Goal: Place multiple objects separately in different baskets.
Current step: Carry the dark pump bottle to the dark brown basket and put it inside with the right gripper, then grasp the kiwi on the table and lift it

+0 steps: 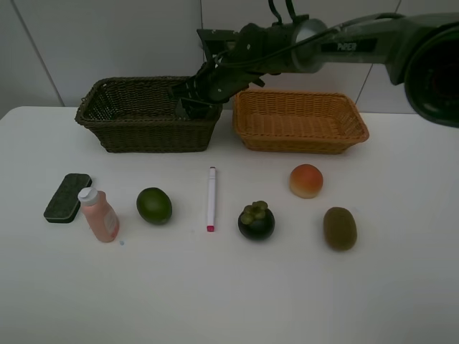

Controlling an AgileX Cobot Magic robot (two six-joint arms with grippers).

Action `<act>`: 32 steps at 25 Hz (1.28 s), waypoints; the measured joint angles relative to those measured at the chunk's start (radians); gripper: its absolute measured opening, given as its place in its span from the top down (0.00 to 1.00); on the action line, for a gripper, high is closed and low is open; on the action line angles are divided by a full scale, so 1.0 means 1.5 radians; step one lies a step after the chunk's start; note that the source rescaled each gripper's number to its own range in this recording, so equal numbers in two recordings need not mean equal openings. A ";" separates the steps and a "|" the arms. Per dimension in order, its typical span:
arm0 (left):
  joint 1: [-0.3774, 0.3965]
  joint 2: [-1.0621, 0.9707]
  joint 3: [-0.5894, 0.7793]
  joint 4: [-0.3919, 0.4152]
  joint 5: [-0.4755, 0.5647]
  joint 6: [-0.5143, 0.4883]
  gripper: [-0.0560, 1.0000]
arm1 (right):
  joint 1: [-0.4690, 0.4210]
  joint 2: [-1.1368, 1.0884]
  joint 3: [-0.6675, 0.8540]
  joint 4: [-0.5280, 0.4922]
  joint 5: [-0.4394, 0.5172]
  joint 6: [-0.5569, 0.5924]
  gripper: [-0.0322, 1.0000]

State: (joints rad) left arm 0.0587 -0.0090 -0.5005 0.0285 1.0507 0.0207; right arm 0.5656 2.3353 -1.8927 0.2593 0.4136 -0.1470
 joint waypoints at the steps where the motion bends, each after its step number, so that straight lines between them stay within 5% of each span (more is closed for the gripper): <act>1: 0.000 0.000 0.000 0.000 0.000 0.000 0.00 | 0.000 0.000 0.000 0.000 -0.001 0.000 0.63; 3: 0.000 0.000 0.000 0.000 0.000 0.000 0.00 | 0.000 0.000 0.000 0.000 -0.005 0.000 0.58; 7: 0.000 0.000 0.000 0.000 0.000 0.000 0.00 | 0.000 0.000 -0.002 0.000 -0.036 0.000 0.27; 9: 0.000 0.000 0.000 0.000 0.000 0.000 0.00 | 0.000 0.000 -0.002 0.000 -0.041 0.000 0.20; 32: 0.000 0.000 0.000 0.000 0.000 0.000 0.00 | 0.028 -0.010 -0.002 -0.033 -0.065 0.000 0.10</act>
State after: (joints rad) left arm 0.0587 -0.0090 -0.5005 0.0285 1.0507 0.0207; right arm 0.6073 2.3204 -1.8959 0.2099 0.3154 -0.1468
